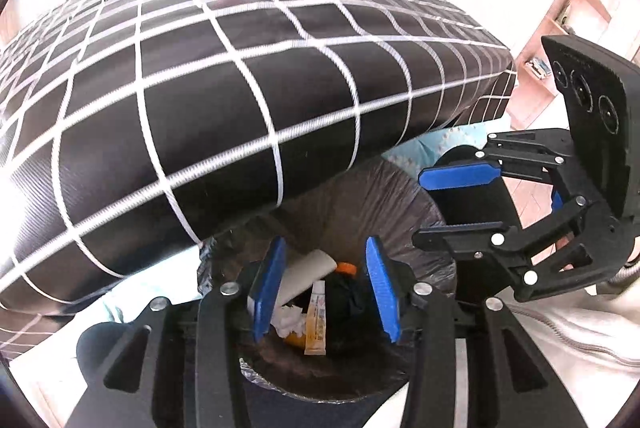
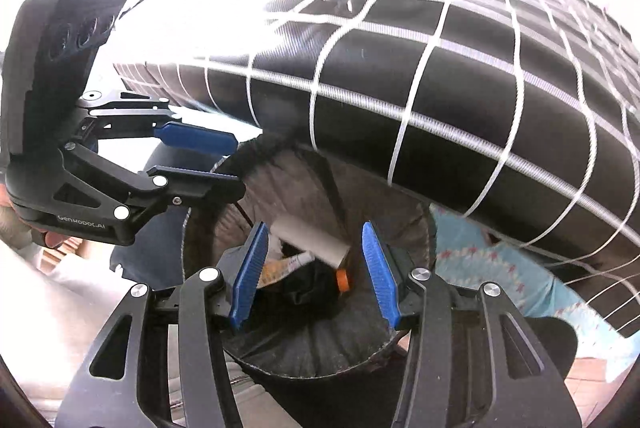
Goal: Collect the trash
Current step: 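Open both tools to drop the tube and cap into the bin, then move both open tools back over the items on the bed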
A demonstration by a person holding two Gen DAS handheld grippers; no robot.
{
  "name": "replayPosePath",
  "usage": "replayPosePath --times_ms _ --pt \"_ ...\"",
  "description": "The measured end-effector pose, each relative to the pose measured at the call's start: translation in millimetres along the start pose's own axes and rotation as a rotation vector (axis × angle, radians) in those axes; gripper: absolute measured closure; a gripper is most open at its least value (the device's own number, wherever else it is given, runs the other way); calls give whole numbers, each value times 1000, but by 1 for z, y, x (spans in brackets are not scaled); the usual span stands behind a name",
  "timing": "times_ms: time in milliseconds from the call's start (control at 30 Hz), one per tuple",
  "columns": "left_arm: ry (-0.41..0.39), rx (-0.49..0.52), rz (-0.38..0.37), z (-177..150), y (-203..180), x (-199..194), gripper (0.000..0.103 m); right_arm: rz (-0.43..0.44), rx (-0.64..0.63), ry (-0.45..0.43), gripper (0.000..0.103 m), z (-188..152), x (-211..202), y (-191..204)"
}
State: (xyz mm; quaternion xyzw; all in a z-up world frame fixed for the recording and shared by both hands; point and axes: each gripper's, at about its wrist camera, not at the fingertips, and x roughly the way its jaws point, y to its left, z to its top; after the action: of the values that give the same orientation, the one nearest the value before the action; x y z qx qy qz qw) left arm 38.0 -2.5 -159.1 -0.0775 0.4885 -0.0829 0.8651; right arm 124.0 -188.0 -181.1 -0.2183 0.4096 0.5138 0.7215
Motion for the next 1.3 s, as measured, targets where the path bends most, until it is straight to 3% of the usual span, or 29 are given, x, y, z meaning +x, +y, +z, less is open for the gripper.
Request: replayPosePath --times_ms 233,333,733,1300 --pt "-66 21 12 13 3 -30 62 -17 -44 -44 54 17 -17 3" --pt "-97 32 49 18 3 -40 52 -19 -72 -61 53 25 -23 6" --pt "-160 59 70 43 0 -56 39 -47 -142 -132 47 55 -42 11" --pt "-221 40 109 87 27 -65 36 -81 -160 -196 43 91 -48 -4"
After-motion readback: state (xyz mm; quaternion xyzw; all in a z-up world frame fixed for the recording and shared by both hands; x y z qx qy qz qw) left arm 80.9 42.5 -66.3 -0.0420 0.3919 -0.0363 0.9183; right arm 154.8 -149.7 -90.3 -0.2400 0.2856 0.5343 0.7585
